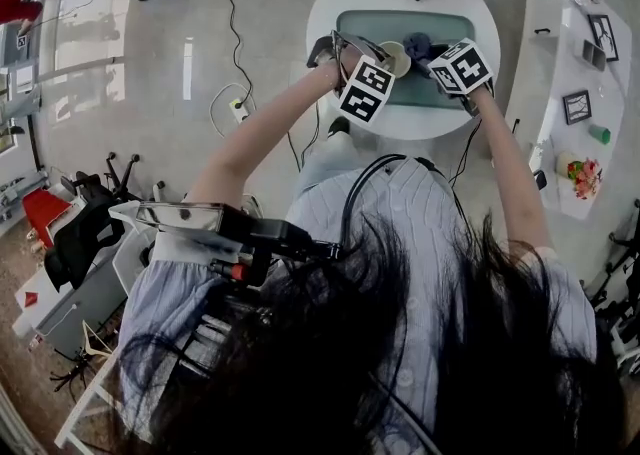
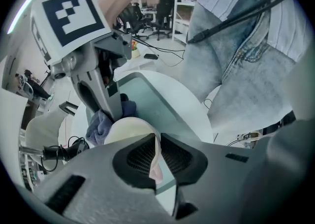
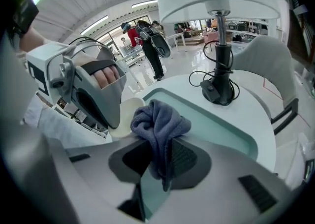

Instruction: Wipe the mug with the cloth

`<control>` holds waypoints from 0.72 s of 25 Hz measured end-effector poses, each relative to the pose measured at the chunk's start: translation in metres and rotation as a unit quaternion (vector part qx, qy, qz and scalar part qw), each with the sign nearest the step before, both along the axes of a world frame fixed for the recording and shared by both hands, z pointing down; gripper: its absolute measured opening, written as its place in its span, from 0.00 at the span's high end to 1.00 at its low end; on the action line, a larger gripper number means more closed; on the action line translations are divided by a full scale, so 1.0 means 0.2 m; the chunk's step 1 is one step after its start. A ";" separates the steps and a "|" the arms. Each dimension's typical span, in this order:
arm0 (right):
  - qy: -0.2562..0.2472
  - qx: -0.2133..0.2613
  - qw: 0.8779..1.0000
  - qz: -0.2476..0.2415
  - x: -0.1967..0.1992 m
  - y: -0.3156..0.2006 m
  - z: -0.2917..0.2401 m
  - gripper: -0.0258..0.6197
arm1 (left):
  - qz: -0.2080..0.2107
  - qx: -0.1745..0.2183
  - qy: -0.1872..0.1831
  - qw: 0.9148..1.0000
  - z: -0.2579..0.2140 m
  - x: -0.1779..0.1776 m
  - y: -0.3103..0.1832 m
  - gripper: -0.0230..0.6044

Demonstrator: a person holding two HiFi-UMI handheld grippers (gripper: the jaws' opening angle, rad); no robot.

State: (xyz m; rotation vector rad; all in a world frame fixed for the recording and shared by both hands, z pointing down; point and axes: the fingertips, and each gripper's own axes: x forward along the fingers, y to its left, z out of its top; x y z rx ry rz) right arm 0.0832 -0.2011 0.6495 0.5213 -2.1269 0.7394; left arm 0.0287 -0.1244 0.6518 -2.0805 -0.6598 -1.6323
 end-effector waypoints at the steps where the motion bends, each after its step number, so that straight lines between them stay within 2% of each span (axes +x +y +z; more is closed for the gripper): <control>1: 0.000 0.002 1.000 -0.007 -0.01 -0.01 0.00 0.81 | 0.007 0.003 0.001 1.000 0.00 0.00 0.00 0.90; 6: 0.004 0.016 0.999 -0.051 -0.04 -0.06 0.01 0.81 | 0.015 0.004 0.007 1.000 0.00 0.01 0.00 0.90; 10: 0.000 0.017 0.998 -0.063 -0.07 -0.10 0.01 0.81 | 0.006 -0.001 0.011 1.000 0.00 0.00 0.00 0.90; 14: -0.003 0.017 0.999 -0.042 -0.09 -0.12 0.01 0.81 | -0.024 -0.005 0.026 0.999 -0.01 0.00 -0.01 0.90; 18: -0.013 0.018 1.000 0.007 -0.07 -0.12 -0.01 0.81 | -0.089 -0.006 0.053 0.995 -0.02 0.01 -0.03 0.90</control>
